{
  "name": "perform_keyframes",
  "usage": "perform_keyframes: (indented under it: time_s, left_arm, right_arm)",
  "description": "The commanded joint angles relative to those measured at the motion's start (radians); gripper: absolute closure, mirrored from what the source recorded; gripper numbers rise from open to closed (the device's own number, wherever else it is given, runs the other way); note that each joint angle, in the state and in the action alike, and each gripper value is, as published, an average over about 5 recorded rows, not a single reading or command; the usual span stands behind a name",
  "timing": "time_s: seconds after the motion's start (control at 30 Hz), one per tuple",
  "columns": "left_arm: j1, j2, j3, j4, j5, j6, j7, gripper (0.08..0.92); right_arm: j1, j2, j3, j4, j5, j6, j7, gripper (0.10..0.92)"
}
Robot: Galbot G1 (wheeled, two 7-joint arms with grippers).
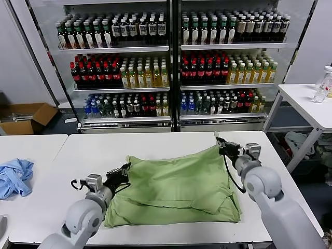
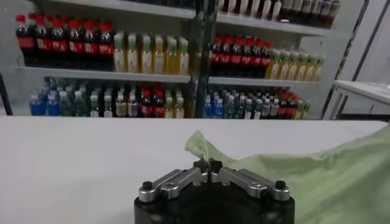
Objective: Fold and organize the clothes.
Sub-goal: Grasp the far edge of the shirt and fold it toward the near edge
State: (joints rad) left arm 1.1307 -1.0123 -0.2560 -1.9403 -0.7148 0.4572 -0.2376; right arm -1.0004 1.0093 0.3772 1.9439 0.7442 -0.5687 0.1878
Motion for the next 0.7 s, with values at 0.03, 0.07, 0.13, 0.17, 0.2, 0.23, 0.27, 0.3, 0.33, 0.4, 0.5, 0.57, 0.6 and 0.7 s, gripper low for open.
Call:
perform_keyframes:
  time_s: [0.03,0.07,0.13,0.17,0.2,0.23,0.27,0.3,0.33,0.4,0.5,0.57,0.6,0.7]
  left_arm:
    - [0.187,0.013,-0.055,-0.135,0.067,-0.003,-0.016,0.915]
    - [0.200,0.013,-0.055,-0.137,0.086,0.005,-0.016,0.915]
    - [0.219,0.012,-0.056,-0.136,0.120,0.024,-0.015,0.915]
    - [0.226,0.011,-0.058,-0.132,0.130,0.035,-0.015,0.915]
    - [0.232,0.011,-0.061,-0.128,0.135,0.045,-0.015,0.915]
    - [0.236,0.011,-0.063,-0.122,0.138,0.054,-0.015,0.915]
    - [0.240,0.012,-0.066,-0.115,0.141,0.066,-0.014,0.915]
    - [0.243,0.013,-0.067,-0.107,0.144,0.077,-0.011,0.915]
    - [0.245,0.013,-0.067,-0.099,0.146,0.087,-0.007,0.915]
    - [0.246,0.013,-0.066,-0.082,0.155,0.103,0.004,0.915]
    - [0.241,0.006,-0.058,-0.055,0.182,0.111,0.023,0.915]
    - [0.233,0.000,-0.050,-0.041,0.210,0.112,0.035,0.915]
    - [0.230,-0.004,-0.045,-0.035,0.226,0.109,0.039,0.915]
    - [0.224,-0.015,-0.038,-0.033,0.270,0.090,0.038,0.899]
  right_arm:
    - [-0.243,-0.017,0.156,0.172,-0.003,-0.007,0.004,0.919]
    - [-0.264,-0.010,0.169,0.180,-0.004,-0.008,0.005,0.919]
    - [-0.302,0.005,0.185,0.192,-0.009,-0.010,0.008,0.919]
    - [-0.320,0.013,0.192,0.195,-0.013,-0.011,0.010,0.919]
    - [-0.335,0.020,0.197,0.196,-0.018,-0.011,0.011,0.919]
    - [-0.349,0.026,0.200,0.196,-0.026,-0.011,0.013,0.919]
    - [-0.364,0.032,0.201,0.192,-0.035,-0.010,0.016,0.919]
    - [-0.376,0.037,0.197,0.187,-0.046,-0.010,0.019,0.919]
    - [-0.385,0.042,0.192,0.180,-0.056,-0.010,0.023,0.919]
    - [-0.392,0.055,0.175,0.162,-0.076,-0.009,0.033,0.919]
    - [-0.383,0.074,0.143,0.132,-0.111,-0.009,0.041,0.919]
    - [-0.371,0.083,0.117,0.115,-0.141,-0.010,0.037,0.919]
    - [-0.365,0.087,0.104,0.109,-0.152,-0.010,0.034,0.911]
    - [-0.351,0.099,0.076,0.106,-0.178,-0.009,0.026,0.853]
